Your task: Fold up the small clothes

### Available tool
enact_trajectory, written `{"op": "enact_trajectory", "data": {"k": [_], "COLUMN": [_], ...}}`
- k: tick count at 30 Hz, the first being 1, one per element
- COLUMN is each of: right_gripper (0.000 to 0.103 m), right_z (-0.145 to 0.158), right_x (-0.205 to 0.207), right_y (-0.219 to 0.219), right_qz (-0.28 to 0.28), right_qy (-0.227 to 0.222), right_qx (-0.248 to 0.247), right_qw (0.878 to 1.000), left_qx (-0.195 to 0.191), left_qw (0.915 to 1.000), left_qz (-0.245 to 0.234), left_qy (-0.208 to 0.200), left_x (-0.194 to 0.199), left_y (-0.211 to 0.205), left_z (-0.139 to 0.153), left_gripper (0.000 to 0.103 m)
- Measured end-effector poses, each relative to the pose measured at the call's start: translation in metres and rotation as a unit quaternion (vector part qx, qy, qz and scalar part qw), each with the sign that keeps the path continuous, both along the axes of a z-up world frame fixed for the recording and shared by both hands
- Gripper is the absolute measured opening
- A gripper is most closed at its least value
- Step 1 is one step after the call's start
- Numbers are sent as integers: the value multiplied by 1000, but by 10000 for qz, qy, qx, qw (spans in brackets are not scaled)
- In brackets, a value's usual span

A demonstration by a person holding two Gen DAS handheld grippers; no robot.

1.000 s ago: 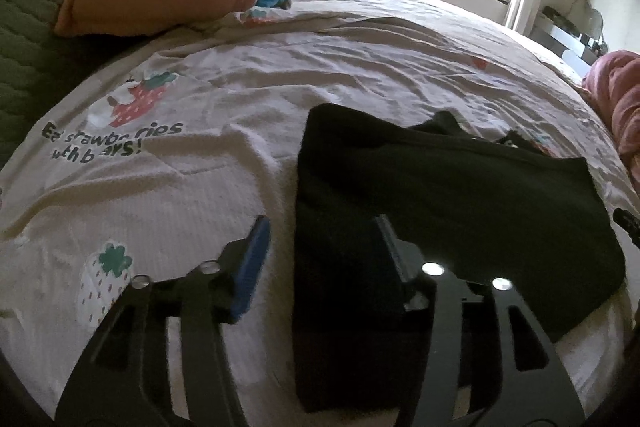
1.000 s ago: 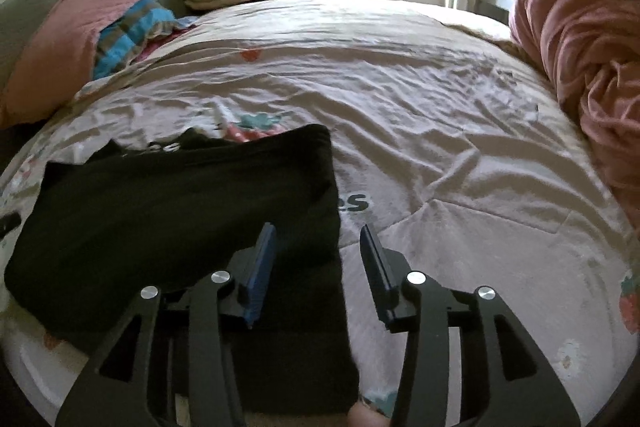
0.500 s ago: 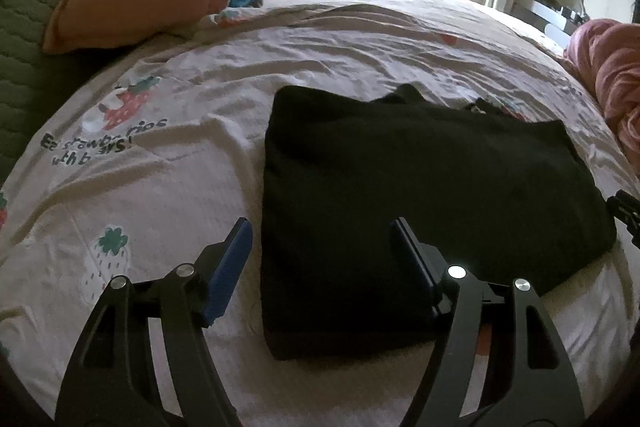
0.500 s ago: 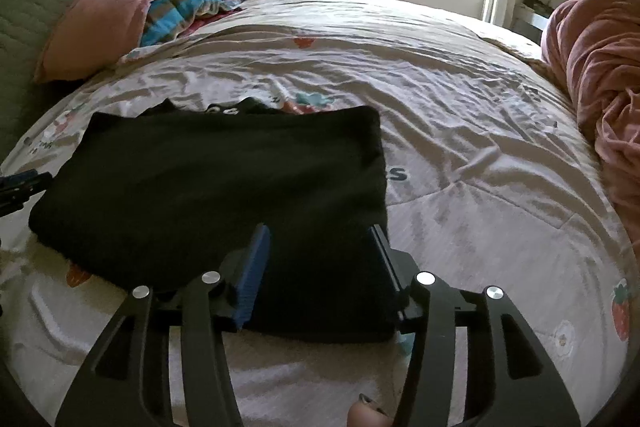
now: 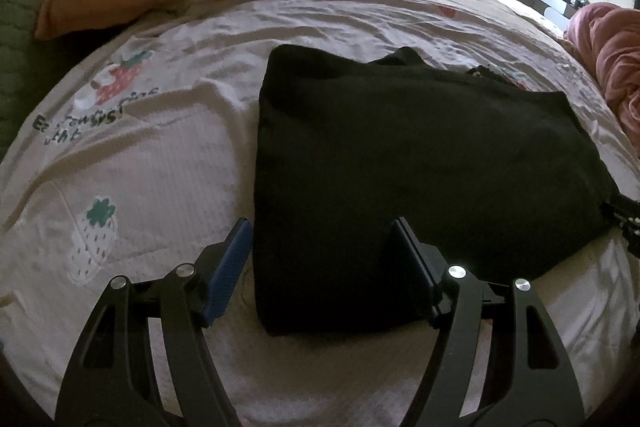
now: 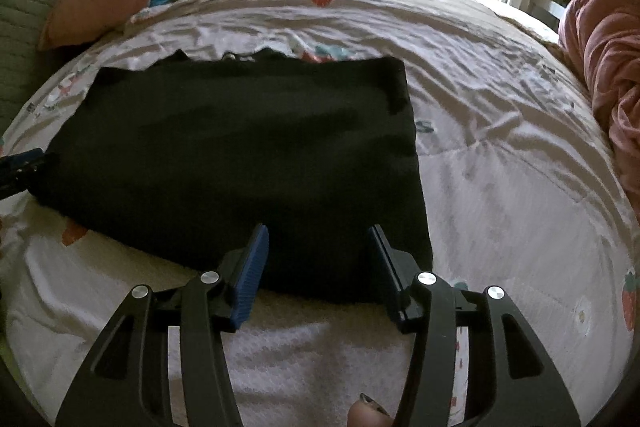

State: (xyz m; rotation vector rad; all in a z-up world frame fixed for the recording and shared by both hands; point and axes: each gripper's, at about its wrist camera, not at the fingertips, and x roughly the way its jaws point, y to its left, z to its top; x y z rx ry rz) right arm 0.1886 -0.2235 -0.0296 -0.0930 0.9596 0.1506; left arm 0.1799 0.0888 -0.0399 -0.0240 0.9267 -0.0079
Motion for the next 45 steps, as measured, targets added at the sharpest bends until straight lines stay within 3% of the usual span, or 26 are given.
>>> {"op": "enact_trajectory", "data": {"k": [6, 13, 15, 22, 24, 27, 33, 45], "right_gripper": [53, 69, 73, 79, 79, 86, 87, 87], "right_z": [-3, 6, 9, 19, 22, 25, 29, 31], "right_x": [-4, -12, -14, -19, -20, -23, -27, -30], "right_y": [-2, 5, 8, 24, 30, 41, 70, 129], "right_qz": [-45, 45, 80, 257, 334, 469, 813, 1449], "right_qy": [69, -23, -79, -196, -230, -270, -325, -395], "right_qx": [30, 91, 95, 155, 158, 173, 201, 237], "right_qw": [10000, 9999, 9999, 9994, 9991, 9984, 9960, 9884], "left_qx": [-101, -129, -129, -123, -111, -134, -177, -314], "left_qw": [9999, 9998, 9998, 9996, 9995, 9991, 9977, 9946], "left_qz": [55, 128, 153, 229, 276, 352, 596, 954], "left_qy": [66, -22, -37, -73, -106, -191, -260, -261], "left_x": [-3, -10, -11, -16, -17, -18, -19, -19], "left_y": [4, 10, 11, 17, 20, 25, 41, 70], "left_z": [-3, 5, 7, 11, 13, 18, 23, 26], "left_gripper": [64, 66, 71, 73, 85, 86, 93, 93]}}
